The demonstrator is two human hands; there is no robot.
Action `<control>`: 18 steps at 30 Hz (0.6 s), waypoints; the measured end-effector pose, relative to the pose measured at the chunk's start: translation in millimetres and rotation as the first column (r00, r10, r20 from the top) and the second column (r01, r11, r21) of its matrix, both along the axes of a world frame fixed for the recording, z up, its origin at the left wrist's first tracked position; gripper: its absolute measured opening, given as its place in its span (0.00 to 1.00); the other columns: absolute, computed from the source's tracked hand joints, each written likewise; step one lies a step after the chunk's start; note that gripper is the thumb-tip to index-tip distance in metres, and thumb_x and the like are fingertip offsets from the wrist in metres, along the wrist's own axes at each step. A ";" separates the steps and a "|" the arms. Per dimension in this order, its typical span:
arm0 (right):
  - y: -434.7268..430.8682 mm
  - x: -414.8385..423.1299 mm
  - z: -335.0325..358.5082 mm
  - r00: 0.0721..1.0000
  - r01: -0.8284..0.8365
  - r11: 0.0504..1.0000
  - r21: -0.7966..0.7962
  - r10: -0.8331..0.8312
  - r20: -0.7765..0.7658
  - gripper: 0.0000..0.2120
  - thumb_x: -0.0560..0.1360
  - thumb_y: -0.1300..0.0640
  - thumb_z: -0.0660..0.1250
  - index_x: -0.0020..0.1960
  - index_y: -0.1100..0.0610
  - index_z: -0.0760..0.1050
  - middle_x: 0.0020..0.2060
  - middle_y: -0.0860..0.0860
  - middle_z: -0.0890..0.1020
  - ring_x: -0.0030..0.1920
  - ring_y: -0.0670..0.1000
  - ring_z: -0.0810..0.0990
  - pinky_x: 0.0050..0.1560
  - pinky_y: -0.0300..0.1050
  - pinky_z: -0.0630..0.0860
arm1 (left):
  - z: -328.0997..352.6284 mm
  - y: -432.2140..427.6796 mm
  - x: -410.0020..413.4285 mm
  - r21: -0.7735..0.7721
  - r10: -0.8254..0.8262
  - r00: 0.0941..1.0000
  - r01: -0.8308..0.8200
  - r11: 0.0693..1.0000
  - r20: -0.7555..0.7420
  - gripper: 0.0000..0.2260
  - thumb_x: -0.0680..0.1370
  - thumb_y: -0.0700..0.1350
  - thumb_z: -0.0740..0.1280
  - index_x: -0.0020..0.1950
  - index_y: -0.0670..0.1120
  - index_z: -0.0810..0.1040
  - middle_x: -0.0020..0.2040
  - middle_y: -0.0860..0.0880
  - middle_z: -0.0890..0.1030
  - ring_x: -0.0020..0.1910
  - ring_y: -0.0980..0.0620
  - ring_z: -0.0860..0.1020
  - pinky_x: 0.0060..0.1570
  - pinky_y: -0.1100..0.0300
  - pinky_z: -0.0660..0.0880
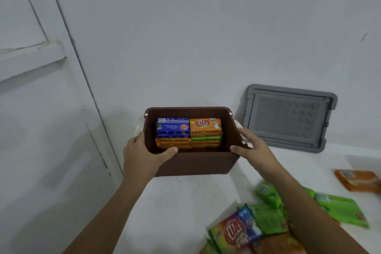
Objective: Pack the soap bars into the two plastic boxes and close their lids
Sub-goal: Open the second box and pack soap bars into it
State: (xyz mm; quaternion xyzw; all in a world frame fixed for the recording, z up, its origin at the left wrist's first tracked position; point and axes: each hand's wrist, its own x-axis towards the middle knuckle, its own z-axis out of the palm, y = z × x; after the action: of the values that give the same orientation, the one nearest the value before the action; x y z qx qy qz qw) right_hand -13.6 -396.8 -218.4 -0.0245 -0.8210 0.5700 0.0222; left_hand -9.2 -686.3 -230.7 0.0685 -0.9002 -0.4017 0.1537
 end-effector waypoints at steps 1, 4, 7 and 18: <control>5.3 5.7 0.7 1.000 -0.006 1.000 0.001 0.006 -0.007 0.27 0.72 0.58 0.73 0.67 0.42 0.70 0.72 0.44 0.65 0.71 0.47 0.64 0.70 0.48 0.65 | -0.7 6.2 9.4 0.002 0.015 1.000 -0.015 1.000 -0.001 0.35 0.60 0.71 0.71 0.59 0.52 0.74 0.52 0.50 0.79 0.54 0.47 0.77 0.50 0.46 0.79; 18.4 21.1 3.6 0.998 -0.056 0.998 -0.011 0.055 -0.038 0.25 0.73 0.60 0.71 0.60 0.37 0.68 0.66 0.40 0.67 0.65 0.40 0.64 0.62 0.40 0.64 | -2.0 21.6 32.6 0.011 0.058 0.998 -0.058 0.998 -0.022 0.37 0.58 0.73 0.69 0.60 0.52 0.75 0.52 0.49 0.79 0.54 0.47 0.77 0.51 0.46 0.78; 34.0 31.6 2.9 0.994 -0.092 0.996 -0.008 0.091 -0.053 0.25 0.73 0.60 0.71 0.63 0.39 0.67 0.69 0.40 0.66 0.65 0.39 0.64 0.57 0.32 0.64 | -2.7 36.3 53.0 0.032 0.082 0.996 -0.081 0.996 -0.035 0.38 0.58 0.72 0.69 0.61 0.52 0.74 0.53 0.49 0.79 0.56 0.45 0.76 0.52 0.45 0.77; 82.7 56.9 -12.7 0.991 -0.112 0.994 0.002 0.112 -0.072 0.20 0.73 0.47 0.68 0.65 0.48 0.75 0.62 0.43 0.78 0.59 0.44 0.79 0.56 0.42 0.77 | -15.9 86.9 112.4 0.393 0.305 0.937 -0.219 0.893 -0.169 0.37 0.69 0.44 0.76 0.73 0.52 0.61 0.71 0.47 0.60 0.67 0.51 0.68 0.62 0.53 0.72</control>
State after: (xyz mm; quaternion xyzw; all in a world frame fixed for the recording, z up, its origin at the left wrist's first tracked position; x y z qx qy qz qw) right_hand 43.3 -314.1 -231.1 0.0422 -0.8191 0.5717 0.0196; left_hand 103.3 -599.4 -246.5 0.1713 -0.7678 -0.5436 0.2926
